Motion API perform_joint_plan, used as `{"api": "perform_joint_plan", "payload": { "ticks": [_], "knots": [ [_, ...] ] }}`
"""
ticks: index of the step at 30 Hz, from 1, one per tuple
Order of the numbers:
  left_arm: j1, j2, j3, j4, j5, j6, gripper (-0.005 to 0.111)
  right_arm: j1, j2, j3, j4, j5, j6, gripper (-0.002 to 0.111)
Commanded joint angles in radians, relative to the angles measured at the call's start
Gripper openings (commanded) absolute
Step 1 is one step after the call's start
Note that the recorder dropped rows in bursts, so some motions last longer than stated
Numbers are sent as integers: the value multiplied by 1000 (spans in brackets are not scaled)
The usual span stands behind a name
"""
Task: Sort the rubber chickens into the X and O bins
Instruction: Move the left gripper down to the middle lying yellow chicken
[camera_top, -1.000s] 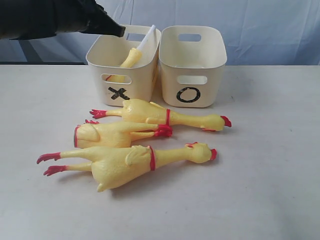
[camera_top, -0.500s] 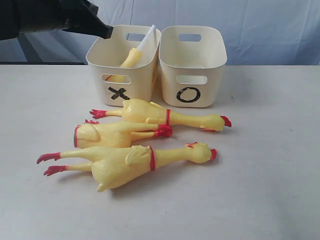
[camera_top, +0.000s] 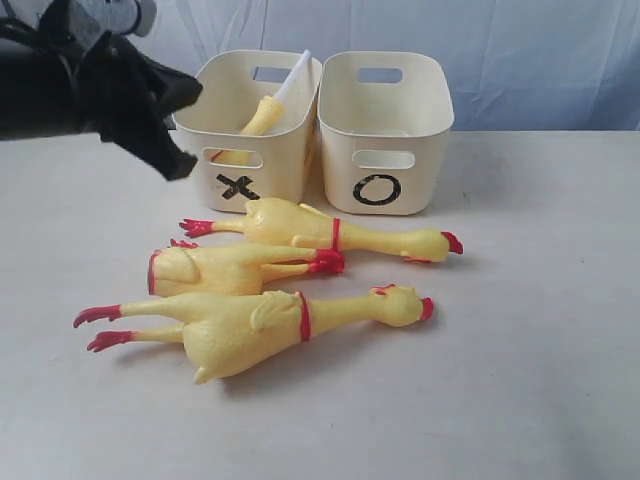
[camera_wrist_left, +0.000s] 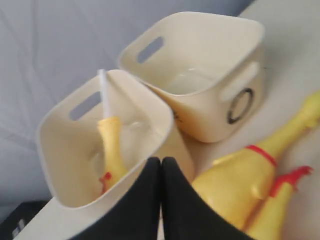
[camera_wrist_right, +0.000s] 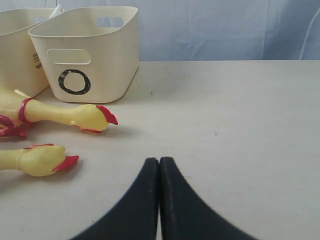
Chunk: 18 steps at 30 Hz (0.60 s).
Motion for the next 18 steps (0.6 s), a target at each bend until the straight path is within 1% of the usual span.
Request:
{"api": "perform_joint_plan", "payload": {
  "ticks": [1,2,4,11,18],
  "knots": [
    [0,-26,52,273,243,-34,0,2,-4,2,-4,-5,0,-1],
    [0,-24,57,330,262,-43,0,2,-4,2,-4,-5,0,-1],
    [0,-14,64,382,293,-43,0,2,-4,2,-4,-5,0,-1],
    [0,29,67,381,296,-42,0,2,-4,2,-4,-5,0,-1],
    [0,134,67,374,286,-10,1,2,-4,2,-4,-7,0,-1]
  ]
}}
